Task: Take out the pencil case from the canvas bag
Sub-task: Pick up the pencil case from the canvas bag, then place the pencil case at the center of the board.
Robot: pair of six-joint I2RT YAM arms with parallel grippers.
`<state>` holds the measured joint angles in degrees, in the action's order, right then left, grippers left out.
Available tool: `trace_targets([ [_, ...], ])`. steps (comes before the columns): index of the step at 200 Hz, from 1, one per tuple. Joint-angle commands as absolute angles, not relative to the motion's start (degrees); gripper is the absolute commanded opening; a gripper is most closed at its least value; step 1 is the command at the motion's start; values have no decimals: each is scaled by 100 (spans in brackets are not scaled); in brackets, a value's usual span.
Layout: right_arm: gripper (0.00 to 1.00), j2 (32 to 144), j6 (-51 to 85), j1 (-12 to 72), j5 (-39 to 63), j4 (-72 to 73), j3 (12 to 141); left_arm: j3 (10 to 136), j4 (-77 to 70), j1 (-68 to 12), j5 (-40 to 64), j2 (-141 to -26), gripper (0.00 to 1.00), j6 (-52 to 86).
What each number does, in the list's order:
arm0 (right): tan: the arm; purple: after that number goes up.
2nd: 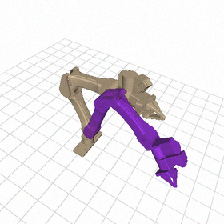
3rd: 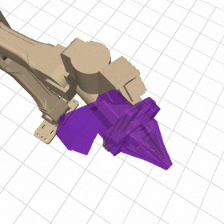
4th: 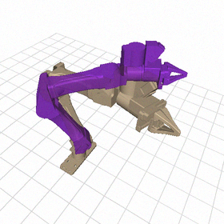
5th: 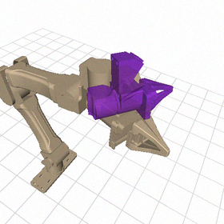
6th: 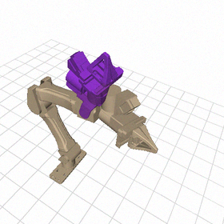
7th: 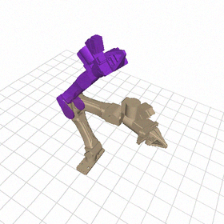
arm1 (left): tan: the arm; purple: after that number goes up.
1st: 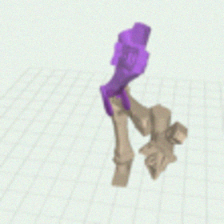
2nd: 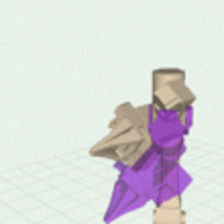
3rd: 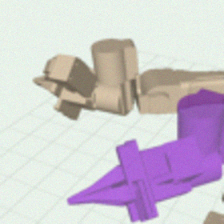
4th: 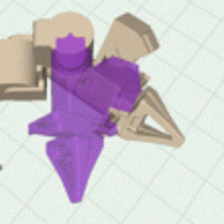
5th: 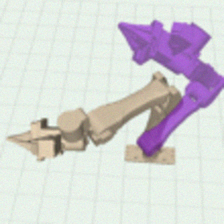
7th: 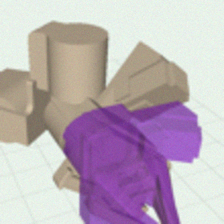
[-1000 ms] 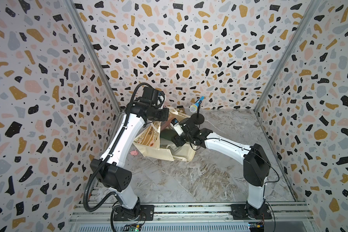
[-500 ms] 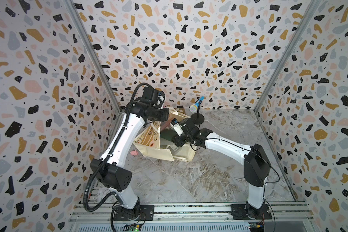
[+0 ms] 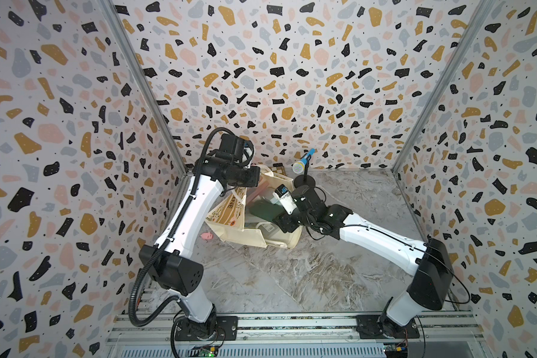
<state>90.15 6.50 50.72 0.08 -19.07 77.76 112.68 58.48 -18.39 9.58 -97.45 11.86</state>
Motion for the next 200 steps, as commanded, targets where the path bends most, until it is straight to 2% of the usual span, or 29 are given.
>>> trace_targets([
  [1,59,8424,801,5093,-129,-1702,7426,11574,6085,-1776,792,-9837,0,1340],
  [92,59,6099,1169,5098,-330,-1354,5538,11662,6076,-1802,544,-10029,0,1974],
  [149,59,4689,1827,5098,-1489,-1536,4780,11441,6000,-1837,303,-9949,0,2039],
  [200,59,4232,2394,5097,-2915,-1953,4746,11555,6147,-1838,135,-10026,0,1943],
])
